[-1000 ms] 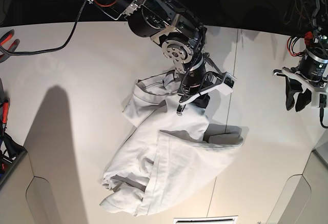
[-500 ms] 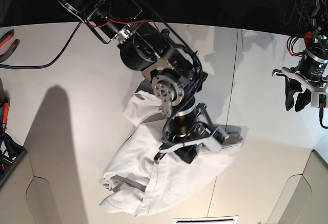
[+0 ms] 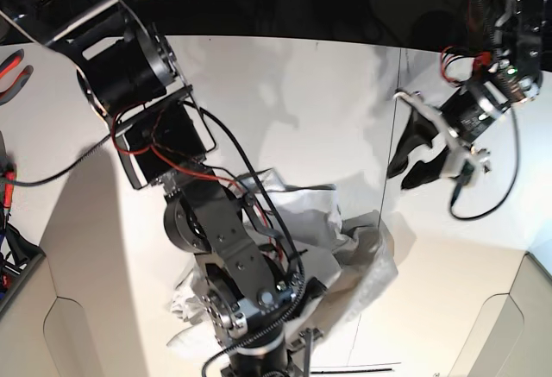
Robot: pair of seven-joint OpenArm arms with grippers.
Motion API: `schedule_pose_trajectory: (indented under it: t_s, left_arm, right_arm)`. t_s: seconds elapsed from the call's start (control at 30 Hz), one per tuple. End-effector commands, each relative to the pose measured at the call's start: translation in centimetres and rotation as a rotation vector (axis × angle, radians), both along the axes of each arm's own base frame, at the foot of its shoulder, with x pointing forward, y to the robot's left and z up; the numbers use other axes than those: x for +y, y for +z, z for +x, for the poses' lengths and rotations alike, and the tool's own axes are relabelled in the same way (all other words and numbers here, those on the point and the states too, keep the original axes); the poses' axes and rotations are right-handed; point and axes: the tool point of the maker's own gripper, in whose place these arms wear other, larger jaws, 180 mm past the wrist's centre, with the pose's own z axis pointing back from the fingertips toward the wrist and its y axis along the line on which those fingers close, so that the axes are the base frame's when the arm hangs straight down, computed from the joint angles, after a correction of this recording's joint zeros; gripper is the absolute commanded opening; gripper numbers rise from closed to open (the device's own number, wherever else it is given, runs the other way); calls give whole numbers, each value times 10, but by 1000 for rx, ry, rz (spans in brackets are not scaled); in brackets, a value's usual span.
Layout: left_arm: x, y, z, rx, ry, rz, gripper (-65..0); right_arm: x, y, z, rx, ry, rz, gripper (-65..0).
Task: Layout the t-shirt on the table in an organized manner, then fold the t-shirt properly
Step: 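Lower the right gripper onto the shirt and pinch a fold, then lower the left gripper beside the right gripper and grasp the shirt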
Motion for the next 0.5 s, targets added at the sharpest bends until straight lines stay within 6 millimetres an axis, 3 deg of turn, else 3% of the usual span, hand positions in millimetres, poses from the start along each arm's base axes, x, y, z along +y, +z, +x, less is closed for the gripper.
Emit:
schedule_pose_trajectory:
  t_s: [0.0, 0.1, 0.23, 0.33, 0.47]
  left_arm:
    - [-6, 15, 11, -69, 14, -12, -424]
    - [-31, 22, 27, -130, 44, -11, -424]
    - [-77, 24, 40, -154, 0, -45, -424]
    - [-110, 7, 47, -114, -41, -67, -422]
    - [-142, -30, 61, -26, -73, -63, -313]
  right_arm:
    - [2, 35, 4, -90, 1, 11, -650]
    - [1, 35, 3, -96, -3, 2, -650]
    - [0, 31, 4, -87, -6, -2, -650]
    - [0, 31, 4, -90, -8, -8, -650]
    - [0, 32, 4, -91, -8, -8, -650]
